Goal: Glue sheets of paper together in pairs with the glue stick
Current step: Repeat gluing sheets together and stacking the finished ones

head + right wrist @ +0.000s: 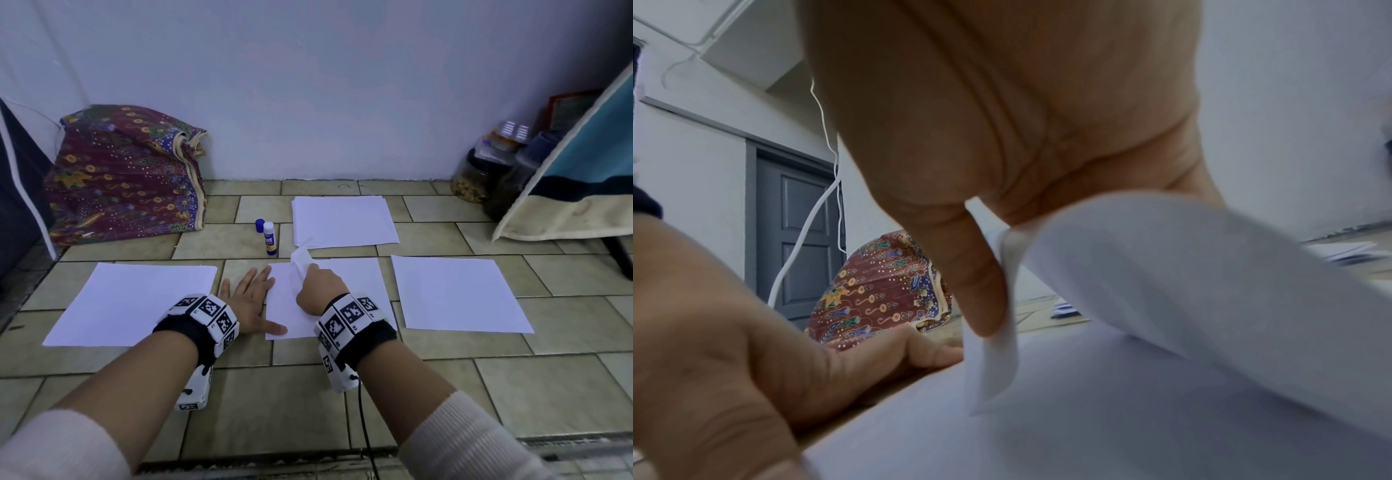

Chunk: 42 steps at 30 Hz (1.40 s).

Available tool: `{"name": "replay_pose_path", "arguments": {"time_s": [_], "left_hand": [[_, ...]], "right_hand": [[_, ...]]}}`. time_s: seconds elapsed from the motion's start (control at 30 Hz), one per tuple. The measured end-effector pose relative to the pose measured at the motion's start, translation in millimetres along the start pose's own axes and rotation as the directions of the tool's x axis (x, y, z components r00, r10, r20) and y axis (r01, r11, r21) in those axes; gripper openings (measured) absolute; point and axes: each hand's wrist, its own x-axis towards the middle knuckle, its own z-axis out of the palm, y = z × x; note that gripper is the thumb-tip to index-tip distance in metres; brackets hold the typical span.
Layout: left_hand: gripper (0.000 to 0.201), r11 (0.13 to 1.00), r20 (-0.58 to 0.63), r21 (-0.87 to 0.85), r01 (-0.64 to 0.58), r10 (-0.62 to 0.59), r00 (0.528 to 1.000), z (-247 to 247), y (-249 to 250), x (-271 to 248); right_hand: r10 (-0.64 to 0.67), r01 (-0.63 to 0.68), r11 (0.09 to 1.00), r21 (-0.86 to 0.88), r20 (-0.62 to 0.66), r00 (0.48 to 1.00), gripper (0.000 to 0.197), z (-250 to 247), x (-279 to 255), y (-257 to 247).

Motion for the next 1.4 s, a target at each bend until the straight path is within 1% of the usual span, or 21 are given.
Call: {"name": "replay_pose_path", "arguments": {"time_s": [0.37, 0.6, 0.77, 0.83, 0.93, 0.97, 1.03, 1.13, 1.23, 1.4], "left_hand": [[0.107, 1.000, 0.026, 0.008, 0.001, -0.001, 1.000, -2, 1, -1], [0.106, 1.000, 0.028, -0.005, -0.003, 0.003, 1.000, -3, 2, -3], [0.106, 1.000, 0.028, -0.014, -0.005, 0.006, 1.000, -4, 2, -3], [0.107, 1.000, 0.027, -0.014, -0.006, 0.007, 1.000, -3, 2, -4], [0.107, 1.000, 0.027, -0.011, -0.009, 0.010, 1.000, -3, 1, -3], [0.108, 1.000, 0.026, -0.013, -0.011, 0.011, 1.000, -3, 0, -3], [0.109, 1.000, 0.012, -0.018, -0.015, 0.015, 1.000, -2, -1, -3], [0.116, 1.000, -0.023, -0.022, -0.022, 0.022, 1.000, 0, -3, -2], [0.141, 1.000, 0.010, -0.002, -0.015, 0.015, 1.000, -1, -4, -2], [0.159, 0.997, 0.061, 0.069, -0.032, 0.028, 0.998, -6, -6, -7]], "right_hand": [[-0.002, 0.002, 1.000, 0.004, 0.013, 1.000, 0.039, -1, -1, 2], [-0.016, 0.016, 1.000, 0.012, 0.003, 1.000, 0.037, -1, -1, 4], [-0.016, 0.016, 1.000, 0.008, 0.012, 1.000, 0.039, 0, 1, 5], [-0.011, 0.011, 1.000, 0.004, 0.010, 1.000, 0.048, 2, 2, 5], [-0.038, 0.038, 0.999, -0.002, 0.017, 0.999, 0.079, 6, 6, 8], [-0.056, 0.056, 0.998, -0.010, 0.024, 0.998, 0.085, 7, 6, 8], [-0.079, 0.081, 0.996, -0.041, 0.045, 0.996, 0.083, 6, 7, 10], [-0.106, 0.113, 0.986, -0.121, 0.066, 0.992, 0.072, 5, 7, 12], [-0.110, 0.118, 0.984, -0.135, 0.065, 0.992, 0.066, 5, 7, 12], [-0.089, 0.096, 0.984, -0.149, 0.056, 0.994, 0.058, 5, 10, 12]]}}
